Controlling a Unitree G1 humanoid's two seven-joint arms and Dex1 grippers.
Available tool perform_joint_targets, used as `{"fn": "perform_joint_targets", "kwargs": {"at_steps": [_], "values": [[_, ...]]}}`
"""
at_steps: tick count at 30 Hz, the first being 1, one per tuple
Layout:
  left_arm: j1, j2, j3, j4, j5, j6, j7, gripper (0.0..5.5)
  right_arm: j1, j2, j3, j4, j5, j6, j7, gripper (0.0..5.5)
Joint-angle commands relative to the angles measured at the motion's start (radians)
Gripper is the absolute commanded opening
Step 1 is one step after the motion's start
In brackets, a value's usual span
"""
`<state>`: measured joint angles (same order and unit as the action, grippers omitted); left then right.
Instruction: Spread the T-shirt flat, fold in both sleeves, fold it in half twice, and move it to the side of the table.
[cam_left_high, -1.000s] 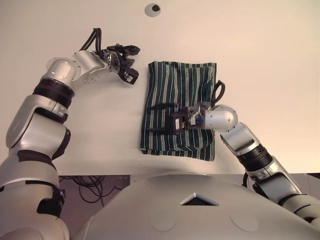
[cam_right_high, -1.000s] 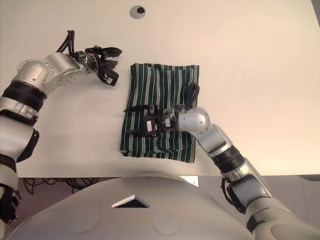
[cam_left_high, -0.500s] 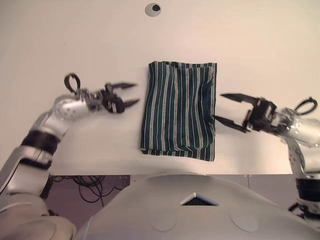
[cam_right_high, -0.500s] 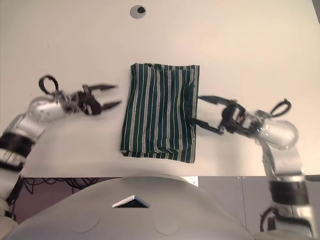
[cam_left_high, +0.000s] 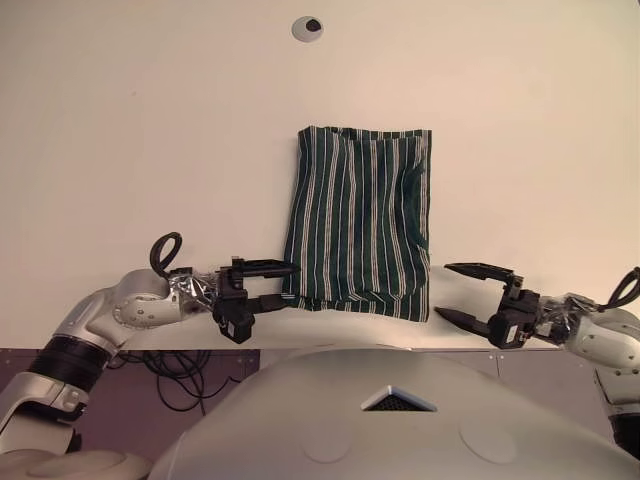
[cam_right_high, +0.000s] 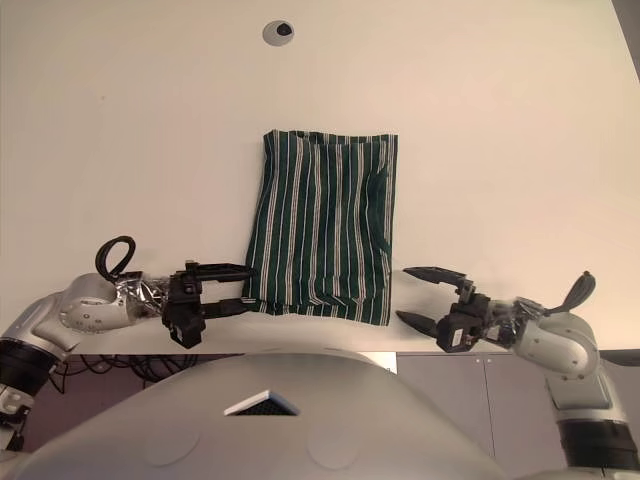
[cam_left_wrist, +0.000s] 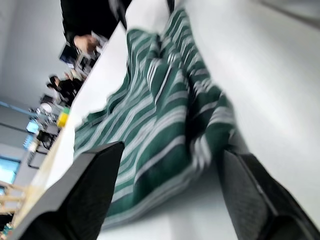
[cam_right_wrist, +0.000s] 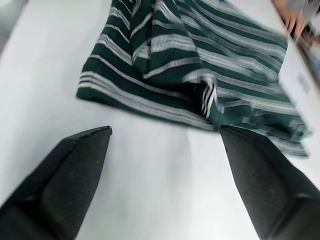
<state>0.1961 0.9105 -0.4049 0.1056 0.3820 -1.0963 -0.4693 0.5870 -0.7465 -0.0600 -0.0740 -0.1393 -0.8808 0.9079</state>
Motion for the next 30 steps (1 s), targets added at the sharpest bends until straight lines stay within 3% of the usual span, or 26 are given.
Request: {"fn": "perform_joint_targets", "kwargs": {"at_steps": [1, 5, 7, 20, 25, 28, 30], "values": [[0.017, -0.005, -0.002, 0.028, 0.12, 0.017, -0.007, 3.24, -0.046, -0.003, 0.071, 0.063, -0.137, -0.022, -0.049, 3.96], [0.014, -0.001, -0.017, 0.034, 0.118, 0.015, -0.021, 2.82, -0.107, -0.016, 0.157, 0.08, -0.15, -0.021, -0.084, 3.96], [0.013, -0.005, -0.025, 0.02, 0.11, 0.027, -0.028, 2.49, -0.126, -0.031, 0.192, 0.087, -0.152, -0.02, -0.092, 3.68], [0.012, 0.009, -0.045, -0.075, 0.058, 0.102, -0.106, 0.54, -0.172, -0.123, 0.268, 0.097, -0.148, 0.005, -0.12, 1.18], [0.0, 0.003, -0.056, -0.099, 0.031, 0.125, -0.137, 0.08, -0.185, -0.138, 0.277, 0.098, -0.135, 0.008, -0.137, 0.35], [0.007, -0.008, -0.098, -0.151, -0.098, 0.203, -0.197, 0.05, -0.182, -0.132, 0.313, 0.052, -0.005, 0.061, -0.101, 0.03], [0.036, 0.038, -0.14, -0.279, -0.355, 0.408, -0.308, 0.03, -0.165, -0.149, 0.335, -0.027, 0.161, 0.151, -0.052, 0.03]]}}
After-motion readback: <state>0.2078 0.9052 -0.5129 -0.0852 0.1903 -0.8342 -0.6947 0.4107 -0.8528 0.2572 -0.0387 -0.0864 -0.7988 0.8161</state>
